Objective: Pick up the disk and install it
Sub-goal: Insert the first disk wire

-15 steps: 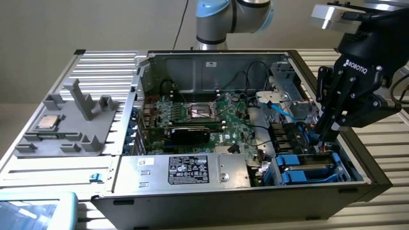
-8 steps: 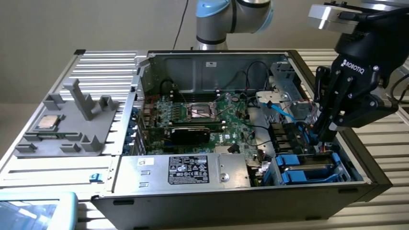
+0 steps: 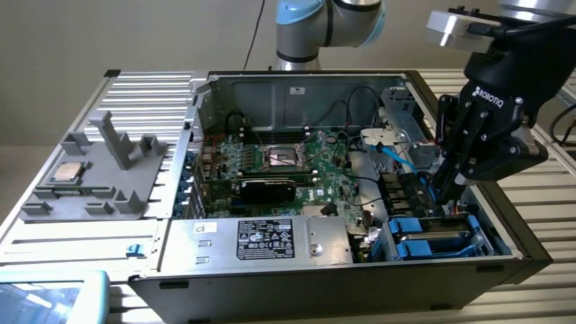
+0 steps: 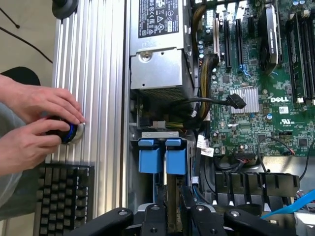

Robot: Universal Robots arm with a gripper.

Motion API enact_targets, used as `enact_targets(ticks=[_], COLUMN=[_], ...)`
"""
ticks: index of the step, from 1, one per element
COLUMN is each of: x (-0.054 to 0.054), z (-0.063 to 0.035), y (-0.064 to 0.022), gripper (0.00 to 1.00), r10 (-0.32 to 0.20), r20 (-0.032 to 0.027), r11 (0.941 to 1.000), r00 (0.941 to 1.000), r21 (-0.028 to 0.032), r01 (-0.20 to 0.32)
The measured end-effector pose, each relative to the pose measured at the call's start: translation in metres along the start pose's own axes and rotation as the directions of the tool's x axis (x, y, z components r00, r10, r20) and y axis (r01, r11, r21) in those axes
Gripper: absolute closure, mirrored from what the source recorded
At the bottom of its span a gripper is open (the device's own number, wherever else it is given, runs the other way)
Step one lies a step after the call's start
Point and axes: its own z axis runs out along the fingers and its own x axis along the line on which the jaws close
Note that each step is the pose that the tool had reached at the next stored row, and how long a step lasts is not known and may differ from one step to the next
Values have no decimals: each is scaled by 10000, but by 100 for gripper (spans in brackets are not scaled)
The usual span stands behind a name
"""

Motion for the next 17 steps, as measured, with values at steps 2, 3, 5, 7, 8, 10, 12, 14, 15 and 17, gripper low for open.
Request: enact_targets(ticks=[2,3,5,7,8,10,12,14,15,17], x=[-3,-5,-2,5,10,22,28,28,28,29], z=[13,21,32,41,47,58,71,81,86,93], y=[-2,-3,-5,-6,-7,-9,-9,-4,-3,-4], gripper=[75,75,75,75,75,75,75,75,75,75], r10=[-20,-28,-45,-57,-63,-71,-78,-82,-86,-92], r20=[92,127,210,274,305,355,391,420,438,468], r11=[10000,10000,10000,10000,10000,10000,10000,10000,10000,10000], r00=[10000,9999,9998,9996,9995,9993,9992,9991,9990,9989], r21=[-1,-1,-1,-2,-3,-3,-4,-5,-4,-4], r01=[20,28,45,57,63,72,78,82,86,93])
